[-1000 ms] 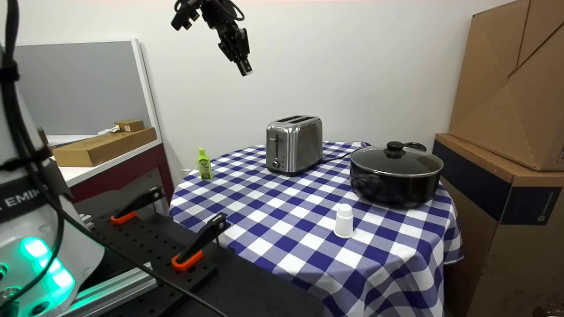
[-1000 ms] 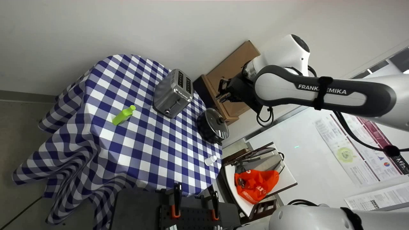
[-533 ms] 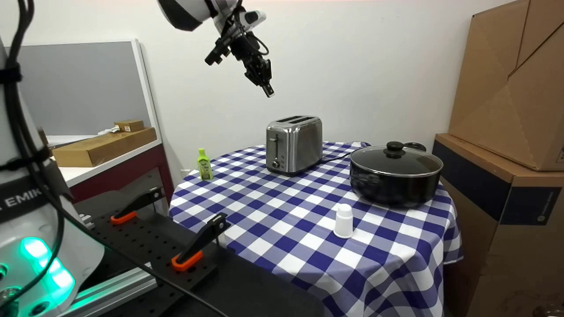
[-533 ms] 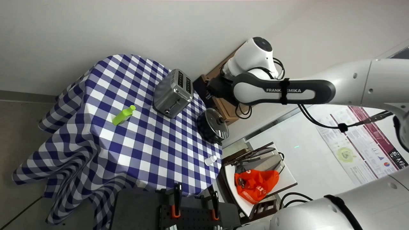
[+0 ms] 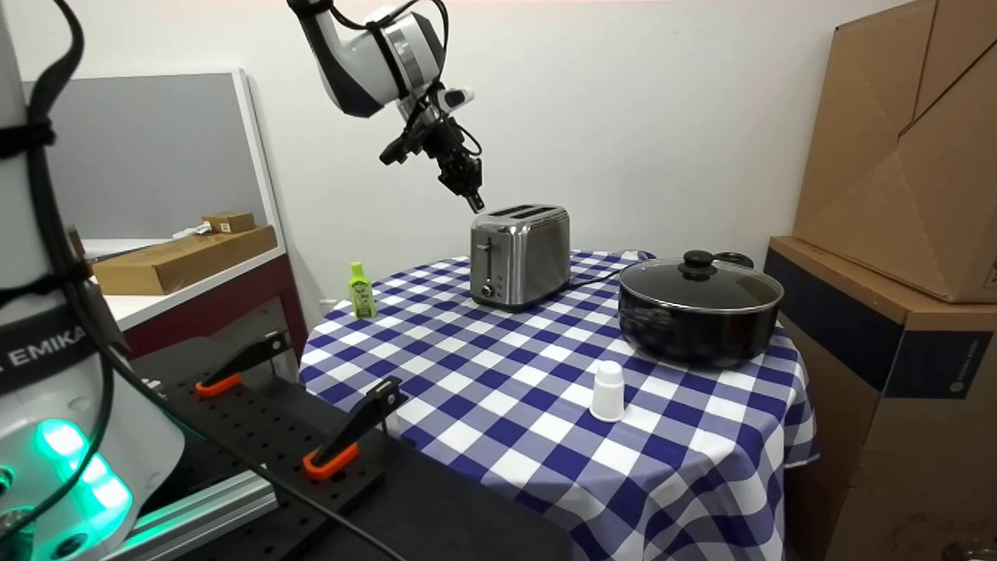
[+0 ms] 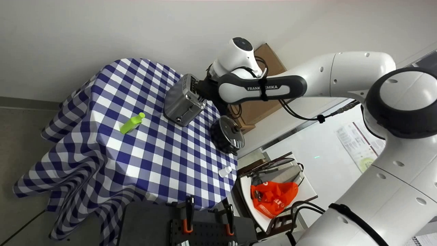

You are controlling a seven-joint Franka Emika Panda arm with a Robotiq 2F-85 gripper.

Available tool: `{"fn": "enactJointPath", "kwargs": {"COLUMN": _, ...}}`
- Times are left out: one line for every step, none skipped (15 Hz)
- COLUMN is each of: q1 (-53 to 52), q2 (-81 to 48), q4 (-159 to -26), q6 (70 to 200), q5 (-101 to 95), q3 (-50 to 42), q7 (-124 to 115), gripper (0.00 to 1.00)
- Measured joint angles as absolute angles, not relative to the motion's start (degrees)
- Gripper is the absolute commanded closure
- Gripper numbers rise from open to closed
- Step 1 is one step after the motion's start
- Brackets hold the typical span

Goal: Push the lever on the toaster downwards

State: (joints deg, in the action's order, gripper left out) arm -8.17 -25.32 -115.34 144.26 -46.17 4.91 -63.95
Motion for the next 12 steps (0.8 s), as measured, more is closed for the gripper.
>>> {"fn": "enactJointPath", "kwargs": {"q1": -8.8, "q2": -26.7, "q4": -114.2, "q6": 144.3, "q5": -46.0, "q3": 4.1, "q7": -63.9, "gripper": 1.0}}
{"fn": "enactJointPath", "kwargs": {"q1": -9.4, "q2": -27.9, "q4": -113.2, "q6": 144.3, "q5": -45.7, "q3": 3.4, "q7": -63.9, "gripper": 1.0}}
{"fn": "enactJointPath", "kwargs": {"q1": -9.8, "q2": -29.0, "q4": -112.3, "q6": 144.3, "q5": -45.4, "q3": 2.8, "q7": -63.8, "gripper": 1.0}}
{"fn": "enactJointPath", "kwargs": {"q1": -10.1, "q2": -30.0, "q4": -111.6, "q6": 144.3, "q5": -45.1, "q3": 2.3, "q7": -63.8, "gripper": 1.0}}
{"fn": "enactJointPath", "kwargs": {"q1": -10.4, "q2": -30.9, "q4": -110.9, "q6": 144.3, "q5": -44.6, "q3": 1.8, "q7": -63.7, "gripper": 1.0}}
{"fn": "enactJointPath", "kwargs": {"q1": -10.7, "q2": -31.7, "q4": -110.3, "q6": 144.2, "q5": -44.1, "q3": 1.4, "q7": -63.6, "gripper": 1.0}}
{"fn": "enactJointPath", "kwargs": {"q1": -11.1, "q2": -31.9, "q4": -109.9, "q6": 143.7, "q5": -43.6, "q3": 1.1, "q7": -63.4, "gripper": 1.0}}
{"fn": "enactJointPath", "kwargs": {"q1": -11.4, "q2": -32.1, "q4": -109.5, "q6": 143.1, "q5": -43.0, "q3": 0.9, "q7": -63.0, "gripper": 1.0}}
{"fn": "enactJointPath", "kwargs": {"q1": -11.8, "q2": -32.3, "q4": -109.2, "q6": 142.5, "q5": -42.5, "q3": 0.8, "q7": -62.8, "gripper": 1.0}}
{"fn": "enactJointPath", "kwargs": {"q1": -12.2, "q2": -32.7, "q4": -108.9, "q6": 142.1, "q5": -42.1, "q3": 0.6, "q7": -62.7, "gripper": 1.0}}
{"fn": "enactJointPath", "kwargs": {"q1": -12.6, "q2": -33.2, "q4": -108.7, "q6": 141.6, "q5": -41.7, "q3": 0.5, "q7": -62.7, "gripper": 1.0}}
{"fn": "enactJointPath", "kwargs": {"q1": -13.0, "q2": -33.9, "q4": -108.3, "q6": 141.4, "q5": -41.5, "q3": 0.3, "q7": -62.7, "gripper": 1.0}}
